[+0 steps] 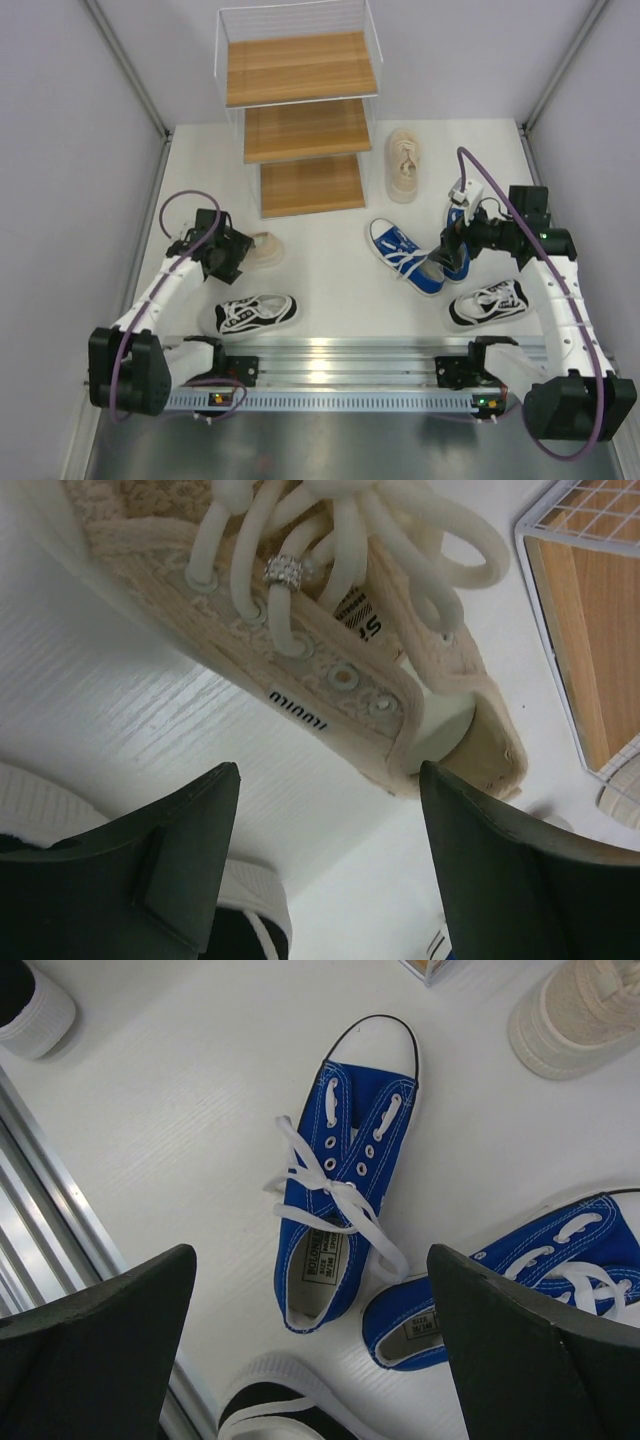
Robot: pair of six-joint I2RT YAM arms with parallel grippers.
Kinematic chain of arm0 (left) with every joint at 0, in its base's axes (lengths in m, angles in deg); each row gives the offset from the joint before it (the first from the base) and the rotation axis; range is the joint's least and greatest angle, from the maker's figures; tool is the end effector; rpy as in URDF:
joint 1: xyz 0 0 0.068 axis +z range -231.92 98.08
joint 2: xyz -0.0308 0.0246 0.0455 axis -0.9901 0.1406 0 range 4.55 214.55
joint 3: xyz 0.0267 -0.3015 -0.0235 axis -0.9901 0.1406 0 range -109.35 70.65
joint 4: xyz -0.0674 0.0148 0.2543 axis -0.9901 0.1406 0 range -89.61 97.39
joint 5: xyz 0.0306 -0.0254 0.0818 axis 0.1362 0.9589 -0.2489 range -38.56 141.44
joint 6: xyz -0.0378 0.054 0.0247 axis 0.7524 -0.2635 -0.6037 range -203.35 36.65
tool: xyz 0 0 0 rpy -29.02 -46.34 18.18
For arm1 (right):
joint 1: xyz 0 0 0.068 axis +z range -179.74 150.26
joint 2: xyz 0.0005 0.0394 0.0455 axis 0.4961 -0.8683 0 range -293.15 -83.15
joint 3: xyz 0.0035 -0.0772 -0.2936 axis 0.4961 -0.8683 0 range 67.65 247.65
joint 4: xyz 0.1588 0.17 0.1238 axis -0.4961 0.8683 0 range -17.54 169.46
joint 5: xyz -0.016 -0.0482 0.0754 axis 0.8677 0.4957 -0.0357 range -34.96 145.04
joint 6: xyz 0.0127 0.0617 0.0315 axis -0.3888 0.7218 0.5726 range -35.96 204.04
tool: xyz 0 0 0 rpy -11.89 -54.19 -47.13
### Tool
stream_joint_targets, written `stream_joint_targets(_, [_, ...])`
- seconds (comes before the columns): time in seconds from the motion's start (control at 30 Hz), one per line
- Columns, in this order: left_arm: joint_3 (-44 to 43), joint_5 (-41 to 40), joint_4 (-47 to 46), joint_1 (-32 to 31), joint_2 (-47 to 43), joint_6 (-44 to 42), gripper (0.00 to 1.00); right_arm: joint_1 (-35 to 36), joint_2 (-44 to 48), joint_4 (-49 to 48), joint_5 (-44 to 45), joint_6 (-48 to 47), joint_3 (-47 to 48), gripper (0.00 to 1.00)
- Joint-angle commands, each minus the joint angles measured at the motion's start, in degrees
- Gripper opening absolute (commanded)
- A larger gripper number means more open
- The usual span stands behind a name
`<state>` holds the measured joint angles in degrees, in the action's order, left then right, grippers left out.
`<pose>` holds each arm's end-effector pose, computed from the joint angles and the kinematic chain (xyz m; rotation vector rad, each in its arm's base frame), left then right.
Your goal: Place and organize the shoes onto the shoe shelf
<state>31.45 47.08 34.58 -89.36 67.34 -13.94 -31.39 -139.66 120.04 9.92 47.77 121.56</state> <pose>0.2043 -0.0222 0.2213 -1.3774 2.2377 -0.3933 0.1810 0.0358 0.3207 -0.9625 1.9853 0.6006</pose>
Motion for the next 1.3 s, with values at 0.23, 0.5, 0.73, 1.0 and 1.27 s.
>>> stream_joint_targets(0.23, [-0.70,-2.49,-10.11,-0.12,8.15,-1.73,0.27,-0.02,1.23,-0.29,-1.02,-2.22,-0.30,0.99])
stream_joint_targets(0.5, [-0.18,-6.19,-8.89,-0.12,-5.02,-16.46,0.00,-0.63,0.88,-0.02,-0.93,-2.49,-0.21,1.00])
stream_joint_targets(0.73, [-0.17,-0.14,-5.37,-0.12,-18.47,-28.62,0.00,-0.90,-0.44,-0.20,-0.67,-2.84,1.19,0.99])
stream_joint_targets(1.0, [-2.28,20.07,-2.92,-0.12,-24.20,-32.23,0.00,-0.90,-1.67,-1.16,-0.84,-2.93,2.16,0.99])
stream_joint_targets(1.27, [-3.16,35.38,-1.59,-0.73,-19.29,-34.60,0.00,-0.90,-1.67,-2.83,-1.02,-2.05,1.64,1.00])
